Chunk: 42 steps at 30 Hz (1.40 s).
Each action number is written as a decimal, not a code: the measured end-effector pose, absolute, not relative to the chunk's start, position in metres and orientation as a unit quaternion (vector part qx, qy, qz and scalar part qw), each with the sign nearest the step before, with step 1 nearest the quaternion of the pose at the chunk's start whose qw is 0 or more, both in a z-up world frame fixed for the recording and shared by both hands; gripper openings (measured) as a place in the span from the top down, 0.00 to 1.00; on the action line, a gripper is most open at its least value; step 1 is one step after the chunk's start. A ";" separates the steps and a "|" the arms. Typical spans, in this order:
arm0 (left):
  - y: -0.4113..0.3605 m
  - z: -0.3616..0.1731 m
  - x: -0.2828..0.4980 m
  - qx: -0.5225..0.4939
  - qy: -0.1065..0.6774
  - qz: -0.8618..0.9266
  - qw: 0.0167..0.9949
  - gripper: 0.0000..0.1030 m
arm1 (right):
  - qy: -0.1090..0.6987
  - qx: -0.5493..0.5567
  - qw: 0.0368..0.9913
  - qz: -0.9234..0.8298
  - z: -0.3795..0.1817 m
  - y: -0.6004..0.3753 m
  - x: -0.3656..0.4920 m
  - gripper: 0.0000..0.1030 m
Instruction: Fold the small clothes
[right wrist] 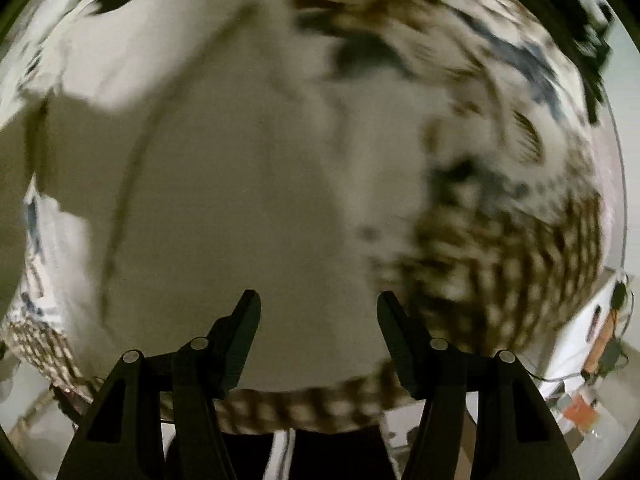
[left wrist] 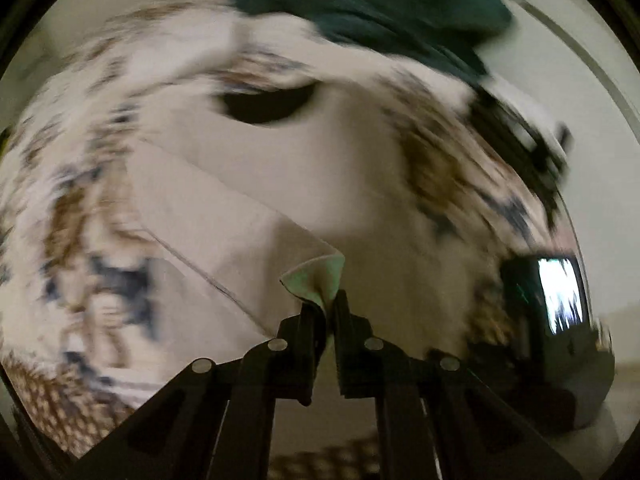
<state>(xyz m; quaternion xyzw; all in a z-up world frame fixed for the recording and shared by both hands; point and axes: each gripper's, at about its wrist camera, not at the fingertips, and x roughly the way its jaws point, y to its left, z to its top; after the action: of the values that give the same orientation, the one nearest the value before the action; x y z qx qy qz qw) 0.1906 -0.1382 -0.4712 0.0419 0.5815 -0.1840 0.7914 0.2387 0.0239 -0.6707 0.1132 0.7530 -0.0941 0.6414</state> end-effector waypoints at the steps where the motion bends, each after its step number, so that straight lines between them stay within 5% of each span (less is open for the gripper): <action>1: -0.158 -0.478 0.183 0.052 0.588 -0.198 0.782 0.95 | 0.754 0.118 0.637 -0.103 -0.669 0.000 0.230 0.39; 13: -0.190 -0.544 0.164 0.067 0.670 -0.221 0.706 0.88 | 0.753 0.189 0.617 -0.127 -0.642 -0.193 0.140 0.39; 14: -0.183 -0.541 0.166 0.063 0.668 -0.217 0.709 0.83 | 0.750 0.200 0.619 -0.123 -0.641 -0.189 0.121 0.39; 18: -0.143 -0.539 0.167 0.040 0.670 -0.181 0.719 0.22 | 0.731 0.259 0.625 -0.086 -0.627 -0.232 0.115 0.39; 26: 0.023 -0.557 0.154 -0.068 0.707 -0.006 0.704 0.20 | 0.734 0.322 0.598 0.009 -0.625 -0.289 0.094 0.39; 35: 0.061 -0.612 0.143 -0.147 0.753 -0.042 0.641 0.23 | 0.753 0.356 0.552 0.034 -0.651 -0.307 0.084 0.39; 38: 0.048 -0.611 0.144 -0.133 0.742 -0.047 0.655 0.66 | 0.753 0.350 0.556 0.042 -0.648 -0.303 0.087 0.40; 39: 0.046 -0.607 0.142 -0.137 0.738 -0.053 0.659 0.90 | 0.748 0.352 0.561 0.047 -0.643 -0.318 0.080 0.49; 40: 0.045 -0.604 0.140 -0.140 0.739 -0.055 0.657 0.94 | 0.745 0.352 0.564 0.052 -0.642 -0.324 0.081 0.71; 42: 0.052 -0.597 0.136 -0.171 0.741 -0.060 0.647 0.96 | 0.749 0.350 0.560 0.061 -0.639 -0.339 0.079 0.89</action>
<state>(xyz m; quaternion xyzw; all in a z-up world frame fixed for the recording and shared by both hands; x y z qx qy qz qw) 0.1358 0.0520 -0.5969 -0.1711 0.7408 -0.0601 0.6468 0.0787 -0.3392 -0.6392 0.3499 0.7486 0.0611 0.5599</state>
